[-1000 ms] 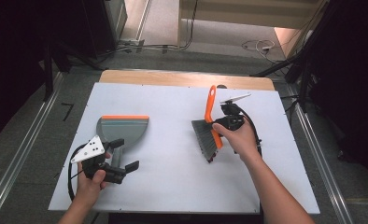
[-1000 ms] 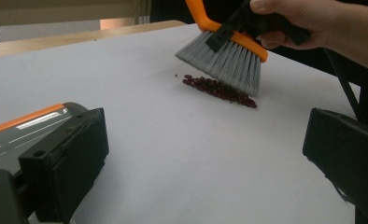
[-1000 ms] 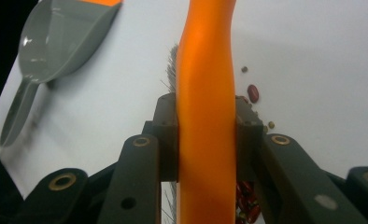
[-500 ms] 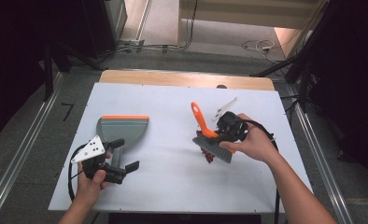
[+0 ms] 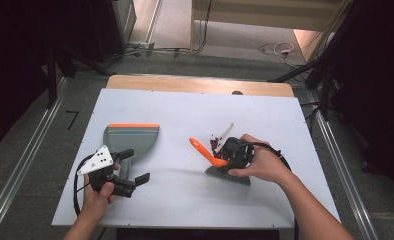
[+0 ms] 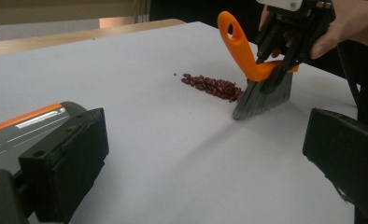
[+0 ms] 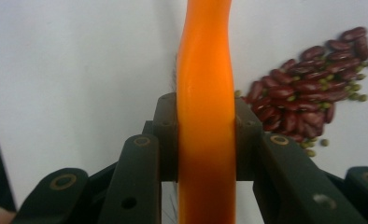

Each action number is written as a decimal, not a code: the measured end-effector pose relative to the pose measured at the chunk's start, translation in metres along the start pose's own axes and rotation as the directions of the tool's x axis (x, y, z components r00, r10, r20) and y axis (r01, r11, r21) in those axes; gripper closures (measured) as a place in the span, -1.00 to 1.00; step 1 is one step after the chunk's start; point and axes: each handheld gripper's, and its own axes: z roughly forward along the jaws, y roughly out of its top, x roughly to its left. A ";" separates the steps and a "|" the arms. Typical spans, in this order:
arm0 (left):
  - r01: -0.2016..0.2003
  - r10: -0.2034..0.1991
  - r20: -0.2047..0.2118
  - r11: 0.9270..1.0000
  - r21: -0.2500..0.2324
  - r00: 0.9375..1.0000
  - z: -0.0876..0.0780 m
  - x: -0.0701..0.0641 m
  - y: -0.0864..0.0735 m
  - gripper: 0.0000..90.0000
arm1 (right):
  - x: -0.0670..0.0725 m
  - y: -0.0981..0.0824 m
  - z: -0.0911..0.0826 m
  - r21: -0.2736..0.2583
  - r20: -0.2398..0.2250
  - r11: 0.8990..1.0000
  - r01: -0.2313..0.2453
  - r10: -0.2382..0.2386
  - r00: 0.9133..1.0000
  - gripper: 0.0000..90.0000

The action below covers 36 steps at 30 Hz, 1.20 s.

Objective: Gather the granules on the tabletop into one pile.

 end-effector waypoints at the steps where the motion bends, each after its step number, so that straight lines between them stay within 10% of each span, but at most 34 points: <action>1: 0.001 -0.001 0.000 1.000 0.000 1.000 0.000 0.000 0.000 -0.98 | -0.002 0.000 0.000 -0.001 0.008 1.000 -0.006 0.006 1.000 0.51; 36: 0.002 -0.002 0.005 1.000 0.003 1.000 0.001 0.000 -0.001 -0.98 | -0.066 0.013 0.009 -0.110 0.013 0.994 0.006 -0.004 1.000 0.50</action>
